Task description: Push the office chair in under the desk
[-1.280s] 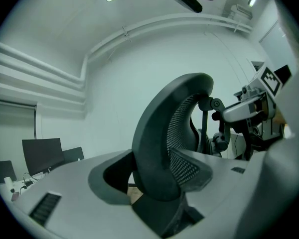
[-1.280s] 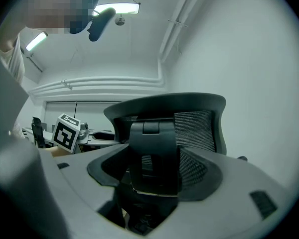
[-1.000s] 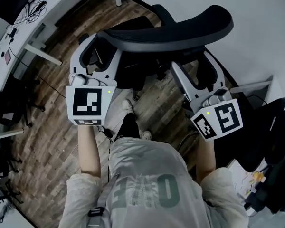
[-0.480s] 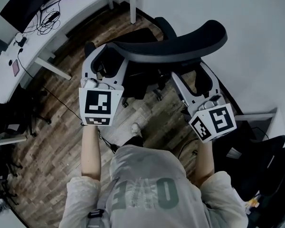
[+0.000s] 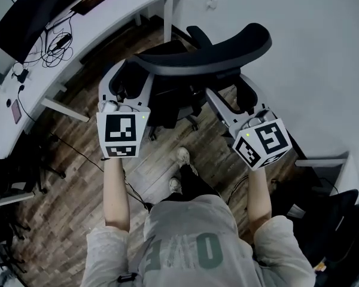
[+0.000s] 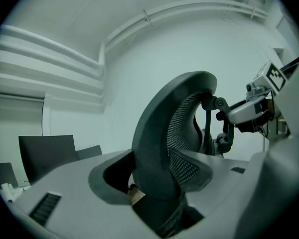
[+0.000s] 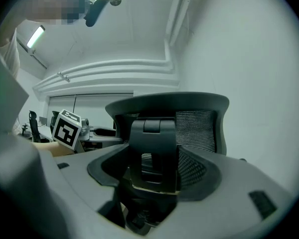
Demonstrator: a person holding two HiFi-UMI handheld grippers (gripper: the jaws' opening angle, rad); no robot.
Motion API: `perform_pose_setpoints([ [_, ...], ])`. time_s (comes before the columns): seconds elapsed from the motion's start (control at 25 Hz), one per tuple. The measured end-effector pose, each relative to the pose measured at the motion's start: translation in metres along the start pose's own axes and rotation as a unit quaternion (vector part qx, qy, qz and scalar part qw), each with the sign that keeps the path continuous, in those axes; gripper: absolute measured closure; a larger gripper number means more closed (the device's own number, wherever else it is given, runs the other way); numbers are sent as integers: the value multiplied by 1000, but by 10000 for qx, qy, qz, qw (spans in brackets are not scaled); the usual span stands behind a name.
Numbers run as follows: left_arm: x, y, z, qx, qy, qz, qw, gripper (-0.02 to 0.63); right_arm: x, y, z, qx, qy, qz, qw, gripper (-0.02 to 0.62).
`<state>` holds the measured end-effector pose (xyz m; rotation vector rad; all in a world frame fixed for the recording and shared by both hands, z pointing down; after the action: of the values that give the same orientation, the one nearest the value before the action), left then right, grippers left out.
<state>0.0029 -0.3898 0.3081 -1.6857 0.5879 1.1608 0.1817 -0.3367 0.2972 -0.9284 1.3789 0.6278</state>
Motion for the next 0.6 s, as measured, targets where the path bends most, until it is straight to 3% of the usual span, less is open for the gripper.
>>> perform_pose_setpoints([
  [0.6,-44,102,-118,601,306,24,9977,362,14,-58,-173,758,58,92,9971,307],
])
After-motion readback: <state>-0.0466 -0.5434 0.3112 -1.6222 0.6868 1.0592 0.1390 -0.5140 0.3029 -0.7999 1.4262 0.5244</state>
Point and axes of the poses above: the fingertips, and each gripper's own axes: z backward along the fingers, y to its left, x out of its top, the point moved 1 cm from there along z, backward along the fingers, and after that the axes turned 11 degrees about -z, right-handed, at the moved point
